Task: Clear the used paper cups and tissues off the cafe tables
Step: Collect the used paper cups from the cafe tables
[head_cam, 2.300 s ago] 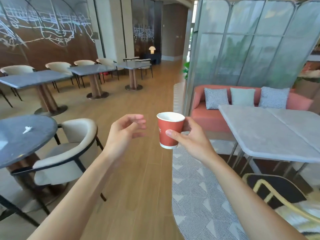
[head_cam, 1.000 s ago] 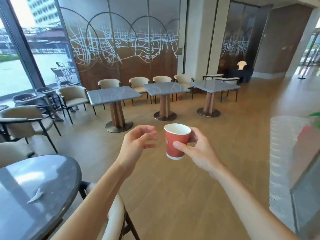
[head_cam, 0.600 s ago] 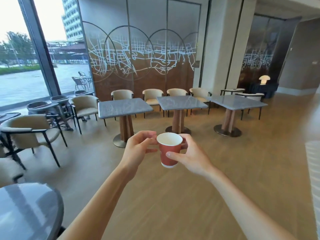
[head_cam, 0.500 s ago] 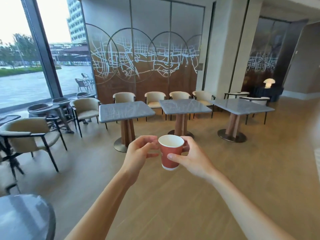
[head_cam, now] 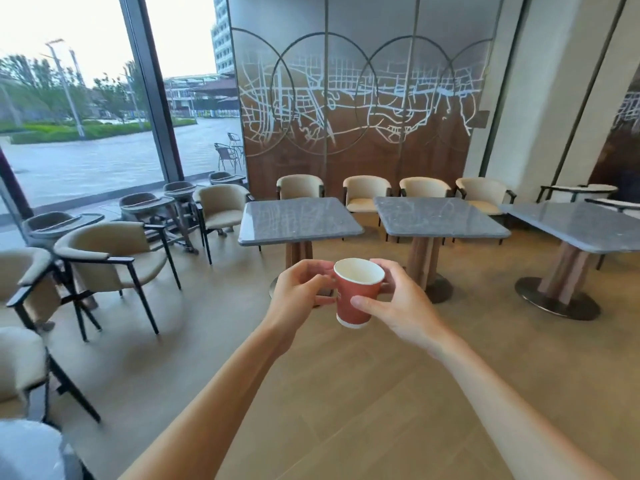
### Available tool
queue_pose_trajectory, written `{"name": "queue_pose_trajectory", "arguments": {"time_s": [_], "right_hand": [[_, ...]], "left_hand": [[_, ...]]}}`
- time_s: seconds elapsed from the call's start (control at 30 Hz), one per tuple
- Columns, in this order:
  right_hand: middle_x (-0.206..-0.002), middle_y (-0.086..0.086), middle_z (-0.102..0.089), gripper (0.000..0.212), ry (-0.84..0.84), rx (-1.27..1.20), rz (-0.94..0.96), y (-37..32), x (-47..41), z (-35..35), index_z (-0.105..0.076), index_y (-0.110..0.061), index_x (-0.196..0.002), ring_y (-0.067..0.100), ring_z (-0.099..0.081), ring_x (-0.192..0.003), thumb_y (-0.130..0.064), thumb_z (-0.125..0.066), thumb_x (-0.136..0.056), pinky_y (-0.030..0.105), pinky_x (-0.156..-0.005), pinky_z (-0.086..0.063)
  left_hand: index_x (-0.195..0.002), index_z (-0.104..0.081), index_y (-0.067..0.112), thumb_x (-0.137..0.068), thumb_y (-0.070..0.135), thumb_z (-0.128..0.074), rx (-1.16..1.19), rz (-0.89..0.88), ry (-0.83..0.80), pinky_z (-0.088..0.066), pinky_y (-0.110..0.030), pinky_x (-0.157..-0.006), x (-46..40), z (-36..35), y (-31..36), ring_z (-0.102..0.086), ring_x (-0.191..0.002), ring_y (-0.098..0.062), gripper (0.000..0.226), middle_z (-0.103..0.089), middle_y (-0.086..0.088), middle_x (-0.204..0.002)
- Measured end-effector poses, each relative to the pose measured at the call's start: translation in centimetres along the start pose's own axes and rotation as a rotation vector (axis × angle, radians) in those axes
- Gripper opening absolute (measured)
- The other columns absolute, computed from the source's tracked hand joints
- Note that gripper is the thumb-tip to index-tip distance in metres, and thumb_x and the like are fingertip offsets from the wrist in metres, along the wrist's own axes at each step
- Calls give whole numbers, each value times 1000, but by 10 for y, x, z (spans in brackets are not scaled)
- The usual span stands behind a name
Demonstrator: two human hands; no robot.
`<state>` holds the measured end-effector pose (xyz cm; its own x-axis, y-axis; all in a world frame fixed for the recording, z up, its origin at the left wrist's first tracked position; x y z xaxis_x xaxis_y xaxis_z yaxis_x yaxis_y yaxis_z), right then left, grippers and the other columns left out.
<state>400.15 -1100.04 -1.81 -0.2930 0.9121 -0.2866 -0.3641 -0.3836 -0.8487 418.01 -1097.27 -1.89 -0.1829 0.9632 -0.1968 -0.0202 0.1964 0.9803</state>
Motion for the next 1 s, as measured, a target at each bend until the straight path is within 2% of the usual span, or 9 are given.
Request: {"name": "queue_pose_trajectory", "arguments": {"time_s": [0.17, 0.3, 0.4, 0.53, 0.63, 0.73, 0.8, 0.87, 1.0], "right_hand": [[-116, -18, -57, 69, -57, -4, 38, 38, -127, -3, -45, -27, -138, -14, -54, -94, -29, -84, -81, -1, -70, -41], [-123, -15, -58, 71, -92, -18, 74, 56, -228, -8, -45, -29, -138, 3, -56, -110, -33, -84, -80, 7, -74, -41], [-123, -16, -54, 72, -147, -21, 77, 72, -291, -26, -42, -31, -140, 5, -51, -115, -36, -83, -80, 8, -76, -39], [-111, -26, -54, 71, -203, -25, 68, 97, -362, -55, -45, -34, -137, 0, -54, -103, -32, -86, -78, 4, -71, -43], [-114, -21, -57, 67, -226, -33, 74, 115, -418, -80, -47, -33, -135, 0, -53, -107, -29, -85, -79, -2, -75, -40], [-117, -21, -58, 63, -251, -48, 63, 138, -478, -110, -47, -35, -135, 2, -55, -111, -35, -82, -82, 6, -80, -42], [-114, -25, -57, 60, -270, -53, 47, 152, -525, -131, -46, -38, -132, -2, -55, -106, -37, -81, -83, 11, -81, -43], [-111, -29, -55, 58, -287, -66, 28, 162, -575, -151, -45, -39, -129, -4, -56, -102, -34, -81, -84, 10, -79, -45], [-109, -26, -60, 61, -278, -50, 18, 176, -676, -184, -49, -37, -127, -8, -58, -99, -31, -86, -79, 6, -75, -45]], "left_hand": [[-110, -71, 5, -97, 5, -58, -11, 16, 54, -61, -31, -71, -122, 0, -20, -74, -95, -22, 18, -75, -10, -105], [-118, -69, 6, -101, 19, -59, -32, 10, 93, -62, -33, -73, -214, 4, -28, -73, -97, -21, 23, -75, -10, -107], [-121, -69, 9, -101, 25, -60, -70, 26, 121, -62, -32, -74, -272, 15, -43, -73, -98, -18, 28, -75, -7, -110], [-123, -70, 11, -101, 24, -60, -96, 53, 148, -60, -26, -70, -340, 36, -71, -72, -99, -16, 27, -74, -5, -113], [-120, -71, 10, -101, 20, -59, -83, 61, 169, -60, -28, -71, -395, 59, -95, -71, -102, -19, 25, -74, -6, -112], [-117, -72, 11, -101, 20, -60, -85, 70, 184, -61, -30, -73, -457, 84, -124, -71, -104, -20, 22, -74, -6, -112], [-117, -72, 11, -101, 20, -60, -83, 78, 190, -61, -31, -73, -504, 103, -143, -70, -105, -21, 22, -74, -7, -112], [-117, -72, 10, -100, 20, -61, -78, 94, 193, -61, -31, -73, -552, 122, -158, -70, -105, -22, 23, -74, -7, -112], [-118, -72, 9, -102, 18, -58, -93, 114, 177, -59, -27, -71, -648, 158, -176, -71, -103, -20, 23, -74, -7, -111]]}}
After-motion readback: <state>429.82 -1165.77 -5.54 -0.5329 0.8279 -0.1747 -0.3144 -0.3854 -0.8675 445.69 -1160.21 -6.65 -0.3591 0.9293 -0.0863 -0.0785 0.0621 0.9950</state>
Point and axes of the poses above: each hand's wrist, its own x-axis away from the middle knuckle, its own z-axis out of the back of the hand, y = z × x, the point moved 8 cm from there along -x, towards the middle knuckle
